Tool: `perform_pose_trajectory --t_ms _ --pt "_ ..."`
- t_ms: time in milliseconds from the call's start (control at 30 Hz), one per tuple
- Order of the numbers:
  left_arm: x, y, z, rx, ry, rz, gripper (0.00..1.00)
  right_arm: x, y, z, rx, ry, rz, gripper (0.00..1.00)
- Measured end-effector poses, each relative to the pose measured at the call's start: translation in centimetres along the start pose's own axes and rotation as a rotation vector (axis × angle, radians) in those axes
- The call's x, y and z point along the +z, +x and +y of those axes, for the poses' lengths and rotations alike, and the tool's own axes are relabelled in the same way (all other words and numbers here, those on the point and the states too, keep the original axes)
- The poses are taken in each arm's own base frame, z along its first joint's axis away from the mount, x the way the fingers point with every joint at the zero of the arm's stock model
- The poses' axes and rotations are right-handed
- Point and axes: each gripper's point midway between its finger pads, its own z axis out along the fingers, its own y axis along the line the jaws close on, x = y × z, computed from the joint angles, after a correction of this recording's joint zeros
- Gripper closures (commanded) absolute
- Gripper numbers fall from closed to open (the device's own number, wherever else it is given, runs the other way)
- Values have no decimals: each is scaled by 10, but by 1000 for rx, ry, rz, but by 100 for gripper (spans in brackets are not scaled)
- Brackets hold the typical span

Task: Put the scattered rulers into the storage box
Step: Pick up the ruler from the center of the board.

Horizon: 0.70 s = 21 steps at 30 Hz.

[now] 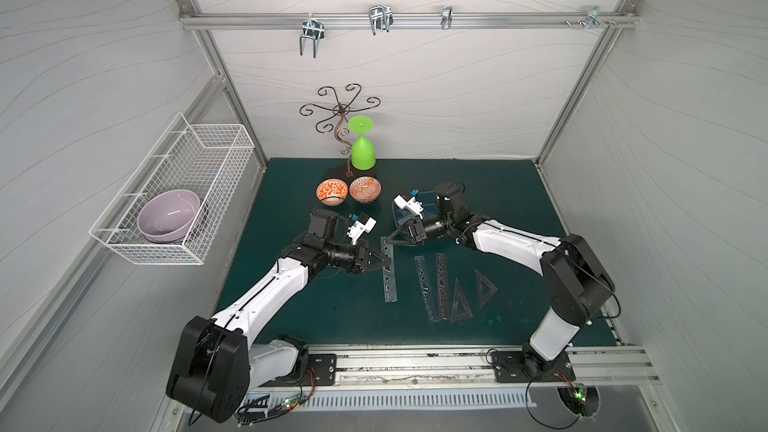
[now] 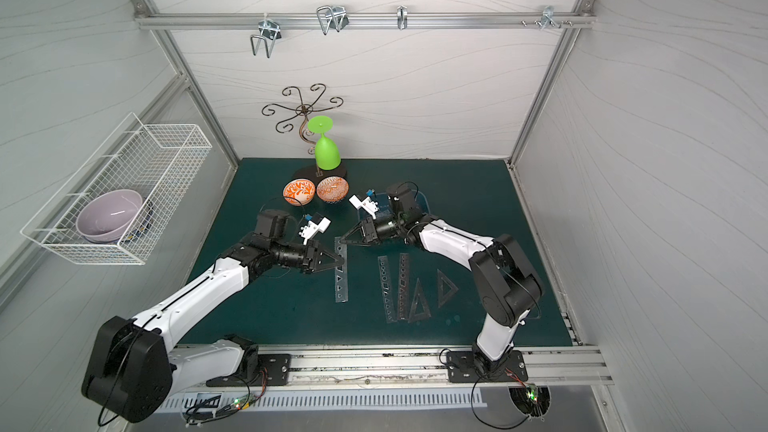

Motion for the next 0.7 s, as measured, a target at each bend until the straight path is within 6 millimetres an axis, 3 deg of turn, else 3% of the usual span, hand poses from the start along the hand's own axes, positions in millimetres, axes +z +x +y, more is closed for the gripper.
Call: perform_pose_trajectory --t_ms 67,167,300,433,500,700 --pt "-1 -1 4 -10 -37 -6 58 -4 -4 -3 3 14 -18 100" --pt "-5 -7 11 -15 -117 -36 36 -27 -23 -19 25 79 -107 100" --pt "-16 -26 17 15 -249 -119 24 -98 -62 -52 73 247 -343 100" --pt "-30 -48 21 48 -374 -219 22 -180 -88 -78 111 476 -632 100" --pt "-37 -56 26 56 -430 -261 23 -206 -95 -84 108 584 -743 100" --pt "-52 -68 45 43 -563 -344 24 -234 -108 -101 87 799 -919 100"
